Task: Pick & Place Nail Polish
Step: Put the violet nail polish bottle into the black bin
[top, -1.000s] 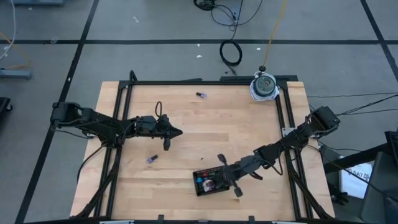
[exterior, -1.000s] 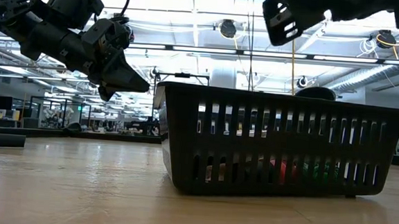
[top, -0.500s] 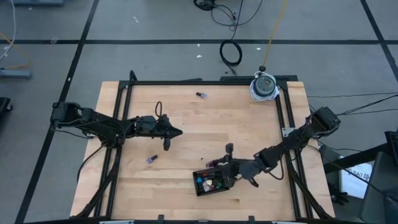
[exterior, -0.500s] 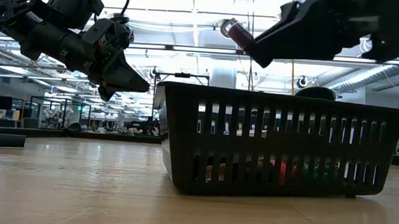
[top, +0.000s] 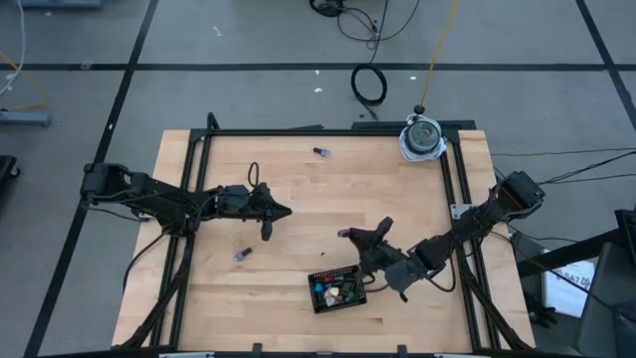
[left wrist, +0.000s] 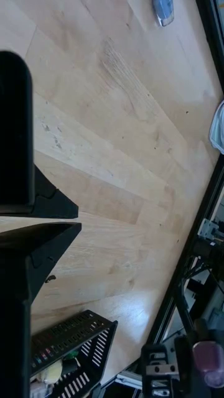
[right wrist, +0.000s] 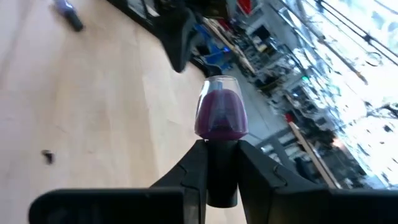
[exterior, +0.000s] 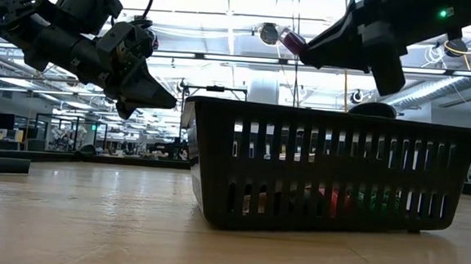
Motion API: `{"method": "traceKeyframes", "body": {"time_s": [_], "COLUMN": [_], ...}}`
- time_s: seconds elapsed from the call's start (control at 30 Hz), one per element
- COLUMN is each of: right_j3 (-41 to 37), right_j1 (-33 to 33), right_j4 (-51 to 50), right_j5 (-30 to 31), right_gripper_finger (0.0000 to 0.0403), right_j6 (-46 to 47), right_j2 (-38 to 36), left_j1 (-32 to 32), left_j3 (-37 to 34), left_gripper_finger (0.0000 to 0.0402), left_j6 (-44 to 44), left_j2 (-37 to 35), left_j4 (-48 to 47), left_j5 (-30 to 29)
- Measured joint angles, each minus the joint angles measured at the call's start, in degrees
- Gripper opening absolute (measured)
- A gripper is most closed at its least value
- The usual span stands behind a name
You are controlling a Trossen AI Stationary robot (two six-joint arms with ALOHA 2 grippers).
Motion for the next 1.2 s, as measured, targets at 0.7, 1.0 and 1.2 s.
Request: {"method": "traceKeyframes", "body": {"time_s": [0.7,1.0,1.2], "right_j3": [0.0,0.0,0.0], "right_j1": [-0.02,-0.02,-0.02], "right_j4": [-0.01,0.01,0.01], "right_j5": [1.09,0.94,0.87], "right_gripper_finger": [0.0047,0.0047,0.0047], "right_j6": [0.16,0.64,0.65], "right_j2": [0.0,0.0,0.0], "left_j1": [-0.01,-0.01,-0.02], "left_j3": [0.0,0.0,0.0], "left_gripper_finger": [0.0019,0.0019,0.0019], "left_j6": [0.02,0.01,0.02], "left_j2": [0.0,0.02,0.0], "left_j4": [0.01,0.0,0.0], "left_j5": [0.0,0.01,0.0]}}
